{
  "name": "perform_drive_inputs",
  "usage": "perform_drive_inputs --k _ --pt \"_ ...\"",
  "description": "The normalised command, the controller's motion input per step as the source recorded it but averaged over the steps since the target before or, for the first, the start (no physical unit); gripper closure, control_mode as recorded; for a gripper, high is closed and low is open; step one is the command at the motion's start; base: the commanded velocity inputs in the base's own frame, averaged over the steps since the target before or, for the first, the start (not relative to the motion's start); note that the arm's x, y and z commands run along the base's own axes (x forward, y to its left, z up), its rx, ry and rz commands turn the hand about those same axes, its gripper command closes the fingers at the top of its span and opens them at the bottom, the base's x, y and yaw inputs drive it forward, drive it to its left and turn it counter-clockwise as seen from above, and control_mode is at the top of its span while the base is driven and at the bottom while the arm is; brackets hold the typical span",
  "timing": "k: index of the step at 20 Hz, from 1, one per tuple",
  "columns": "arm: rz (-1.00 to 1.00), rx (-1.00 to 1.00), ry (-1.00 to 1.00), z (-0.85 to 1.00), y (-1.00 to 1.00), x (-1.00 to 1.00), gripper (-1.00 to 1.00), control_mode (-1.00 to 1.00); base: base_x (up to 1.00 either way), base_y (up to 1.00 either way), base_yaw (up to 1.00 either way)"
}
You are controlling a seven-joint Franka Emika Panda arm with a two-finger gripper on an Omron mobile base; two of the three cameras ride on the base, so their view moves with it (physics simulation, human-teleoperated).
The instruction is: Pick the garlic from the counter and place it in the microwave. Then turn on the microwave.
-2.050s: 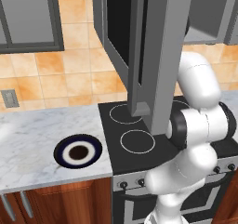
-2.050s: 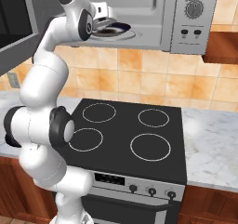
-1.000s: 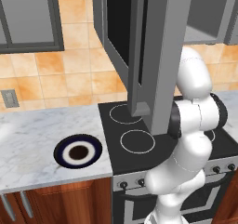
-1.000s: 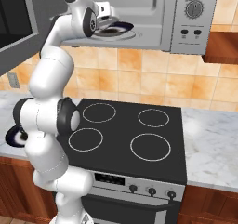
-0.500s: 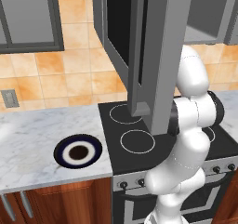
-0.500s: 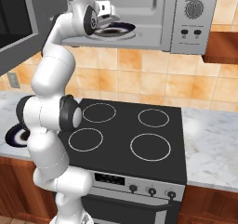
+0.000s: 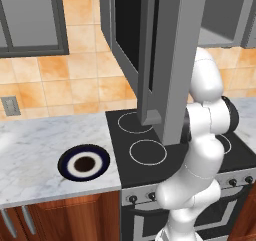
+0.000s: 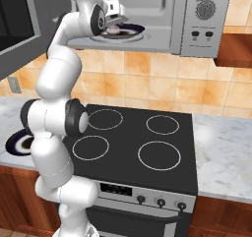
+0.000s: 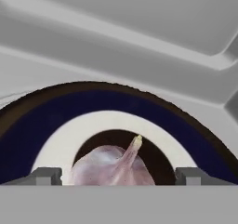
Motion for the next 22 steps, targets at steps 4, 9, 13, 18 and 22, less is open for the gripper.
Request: perform_drive_inputs --k 4,9,13,18,22 --pt "0.0 0.0 0.0 0.0 -0.19 0.02 -1.0 -1.0 0.0 0.0 0.0" --pt "0.0 0.0 0.0 0.01 -0.08 0.0 -1.0 -1.0 0.0 0.0 0.0" --pt "0.0 0.0 -0.05 0.06 0.0 0.0 -1.0 -1.0 0.0 0.0 0.0" --pt "0.0 0.0 -0.1 0.02 0.0 -0.03 -1.0 -1.0 0.0 0.0 0.0" --pt "0.0 0.0 -0.13 0.01 -0.01 -0.06 -1.0 -1.0 0.0 0.0 0.0"
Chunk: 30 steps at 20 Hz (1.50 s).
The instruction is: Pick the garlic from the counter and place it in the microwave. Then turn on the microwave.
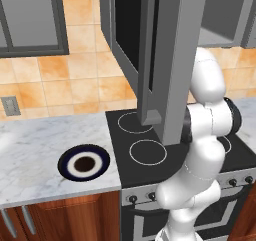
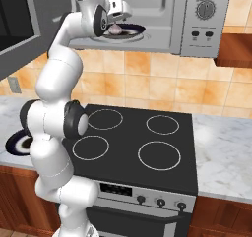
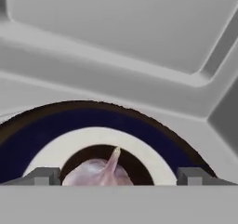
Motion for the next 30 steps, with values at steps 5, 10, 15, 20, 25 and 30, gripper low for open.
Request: perform_drive_inputs --k 5,10,15,20,25,30 --pt "0.0 0.0 -0.08 0.07 -0.02 -0.14 -1.0 -1.0 0.0 0.0 0.0" --pt "0.0 0.0 -0.09 0.09 -0.01 -0.24 -1.0 -1.0 0.0 0.0 0.0" --pt "0.0 0.0 -0.06 0.07 0.0 -0.4 -1.0 -1.0 0.0 0.0 0.0" --pt "0.0 0.0 -0.02 0.04 0.0 -0.56 -1.0 -1.0 0.0 0.0 0.0" --pt "0.0 0.0 -0.01 0.0 0.0 -0.6 -1.0 -1.0 0.0 0.0 0.0" --pt "0.0 0.0 0.0 0.0 -0.02 -0.58 -1.0 -1.0 0.0 0.0 0.0"
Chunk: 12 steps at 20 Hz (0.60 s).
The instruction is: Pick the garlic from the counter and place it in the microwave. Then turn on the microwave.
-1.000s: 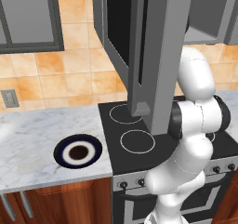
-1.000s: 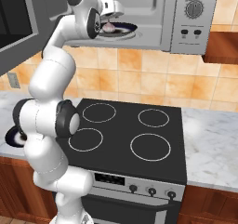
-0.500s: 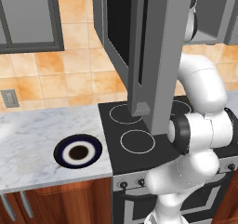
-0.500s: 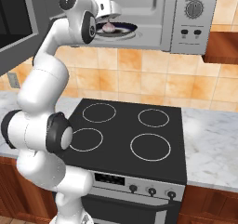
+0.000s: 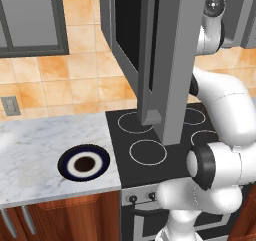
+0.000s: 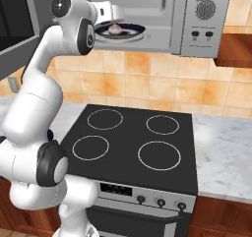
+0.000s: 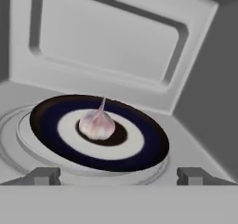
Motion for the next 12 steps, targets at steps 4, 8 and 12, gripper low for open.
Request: perform_drive_inputs --k 4,8,12 --pt "0.0 0.0 0.0 0.0 0.0 -0.57 -1.0 -1.0 0.0 0.0 0.0" --pt "0.0 0.0 -0.02 0.0 0.0 -0.56 -1.0 -1.0 0.0 0.0 0.0" --pt "0.0 0.0 0.0 0.0 0.0 -0.51 -1.0 -1.0 0.0 0.0 0.0"
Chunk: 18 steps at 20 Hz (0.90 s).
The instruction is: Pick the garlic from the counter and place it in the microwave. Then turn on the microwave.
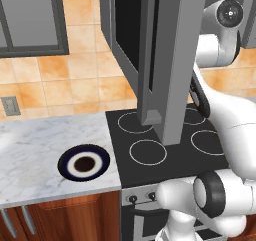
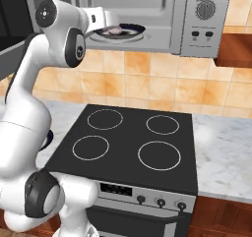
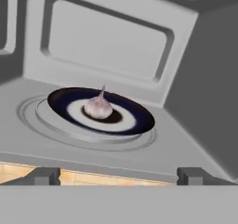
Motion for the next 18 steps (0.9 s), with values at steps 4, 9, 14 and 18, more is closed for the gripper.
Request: perform_drive_inputs --k 4,9,14,18 --pt "0.0 0.0 -0.01 0.0 0.0 -0.46 -1.0 -1.0 0.0 0.0 0.0" --pt "0.0 0.0 -0.01 0.0 0.0 -0.44 -1.0 -1.0 0.0 0.0 0.0" --pt "0.0 0.0 -0.01 0.0 -0.01 -0.35 -1.0 -1.0 0.0 0.0 0.0" --pt "0.0 0.0 -0.02 -0.03 -0.04 -0.35 -1.0 -1.0 0.0 0.0 0.0"
